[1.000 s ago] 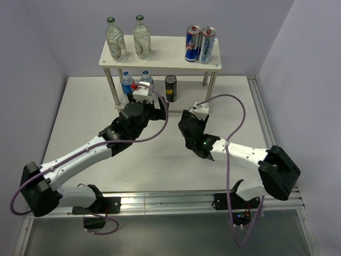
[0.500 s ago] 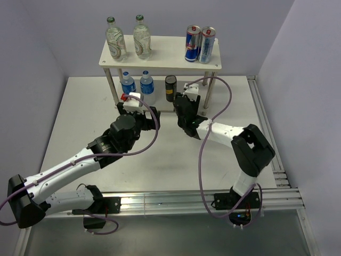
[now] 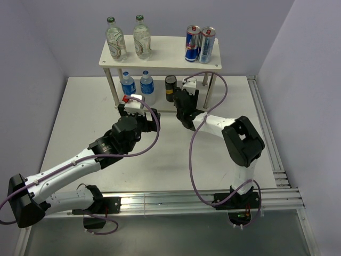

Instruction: Place and organize the beverage onto the shelf

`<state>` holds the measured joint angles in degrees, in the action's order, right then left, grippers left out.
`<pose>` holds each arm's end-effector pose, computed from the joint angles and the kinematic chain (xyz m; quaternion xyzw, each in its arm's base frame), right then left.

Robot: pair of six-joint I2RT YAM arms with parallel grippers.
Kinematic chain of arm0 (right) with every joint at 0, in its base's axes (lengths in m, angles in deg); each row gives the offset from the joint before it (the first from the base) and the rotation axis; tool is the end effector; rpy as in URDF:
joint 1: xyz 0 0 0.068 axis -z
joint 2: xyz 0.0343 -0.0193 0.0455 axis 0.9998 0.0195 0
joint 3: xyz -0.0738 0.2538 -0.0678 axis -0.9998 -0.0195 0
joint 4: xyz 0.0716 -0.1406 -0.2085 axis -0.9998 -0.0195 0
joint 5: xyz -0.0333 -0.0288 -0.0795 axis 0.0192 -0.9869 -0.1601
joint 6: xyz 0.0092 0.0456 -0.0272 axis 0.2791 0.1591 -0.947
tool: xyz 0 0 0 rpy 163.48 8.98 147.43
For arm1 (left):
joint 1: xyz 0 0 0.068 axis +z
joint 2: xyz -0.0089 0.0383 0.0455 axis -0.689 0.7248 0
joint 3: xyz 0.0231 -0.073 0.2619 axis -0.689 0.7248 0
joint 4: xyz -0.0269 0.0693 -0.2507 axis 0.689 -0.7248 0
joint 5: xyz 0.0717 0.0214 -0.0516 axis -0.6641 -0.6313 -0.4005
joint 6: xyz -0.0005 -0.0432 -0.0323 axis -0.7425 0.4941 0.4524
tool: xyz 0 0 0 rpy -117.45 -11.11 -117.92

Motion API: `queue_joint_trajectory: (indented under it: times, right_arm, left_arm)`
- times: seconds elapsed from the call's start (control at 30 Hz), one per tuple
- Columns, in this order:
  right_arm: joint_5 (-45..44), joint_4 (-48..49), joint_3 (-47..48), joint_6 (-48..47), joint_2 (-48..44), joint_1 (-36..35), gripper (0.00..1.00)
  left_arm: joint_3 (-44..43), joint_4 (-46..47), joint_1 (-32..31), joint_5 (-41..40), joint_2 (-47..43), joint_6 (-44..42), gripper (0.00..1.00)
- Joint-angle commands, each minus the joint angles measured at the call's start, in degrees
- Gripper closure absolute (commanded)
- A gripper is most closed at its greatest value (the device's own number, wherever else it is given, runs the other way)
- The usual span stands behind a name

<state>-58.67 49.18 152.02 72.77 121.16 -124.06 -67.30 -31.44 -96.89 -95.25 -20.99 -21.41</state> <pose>0.3550 0.2211 0.2279 0.0645 0.7857 -0.0433 0.6137 0.1643 -0.1869 0.3496 0.0385 0.7527 -0.1724 0.6343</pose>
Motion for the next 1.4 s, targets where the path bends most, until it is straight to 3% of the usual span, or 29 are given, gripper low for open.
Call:
queue_joint_trajectory:
  times: [0.0, 0.2, 0.23, 0.37, 0.77, 1.03, 1.1, 1.37]
  right_arm:
    - [0.17, 5.76, 4.08, -0.03, -0.29, 1.69, 1.0]
    - [1.06, 5.67, 3.91, 0.85, 1.21, 2.57, 0.98]
    - [1.06, 5.85, 3.65, 0.94, 1.38, 2.57, 0.94]
    - [2.03, 7.08, 3.03, 0.41, 1.82, 2.57, 0.6]
    - [2.73, 8.57, 0.31, 0.59, 1.12, 2.57, 0.16]
    - [3.17, 8.66, -2.94, 1.55, -1.07, 2.57, 0.08]
    - [4.05, 8.66, -3.74, 1.91, -1.77, 2.4, 0.01]
    - [9.32, 10.5, -9.1, 1.73, -5.2, 2.31, 0.0]
  left_arm:
    - [0.46, 1.46, -0.36, -0.85, -0.1, 0.26, 0.01]
    - [0.37, 1.55, -0.36, -0.85, 0.07, 0.17, 0.01]
    - [0.46, 1.63, -0.36, -0.85, 0.16, 0.17, 0.01]
    - [0.63, 1.55, -0.36, -0.86, 0.07, 0.17, 0.01]
    - [0.9, 1.81, -0.71, -1.38, 0.51, 0.08, 0.01]
    - [1.16, 2.16, -0.71, -1.38, 0.6, 0.17, 0.01]
    - [1.16, 2.25, -0.71, -1.29, 0.69, 0.26, 0.01]
    - [1.25, 2.34, -0.8, -1.03, 1.04, 0.52, 0.01]
